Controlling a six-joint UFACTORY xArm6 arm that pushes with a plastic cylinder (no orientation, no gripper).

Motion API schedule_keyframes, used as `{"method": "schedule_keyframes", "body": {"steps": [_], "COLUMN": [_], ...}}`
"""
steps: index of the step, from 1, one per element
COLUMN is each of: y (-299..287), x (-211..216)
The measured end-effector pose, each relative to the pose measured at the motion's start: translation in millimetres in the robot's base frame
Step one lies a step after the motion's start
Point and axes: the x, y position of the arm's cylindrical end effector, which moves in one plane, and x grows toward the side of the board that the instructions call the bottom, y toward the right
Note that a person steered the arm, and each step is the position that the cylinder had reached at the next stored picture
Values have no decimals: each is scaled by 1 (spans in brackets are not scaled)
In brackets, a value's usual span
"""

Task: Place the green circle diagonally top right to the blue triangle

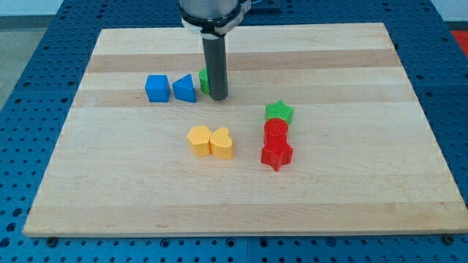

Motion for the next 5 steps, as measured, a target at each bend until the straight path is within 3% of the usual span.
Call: {"method": "schedule_keyframes", "body": {"steps": [5], "y": [-21], "x": [-7]}}
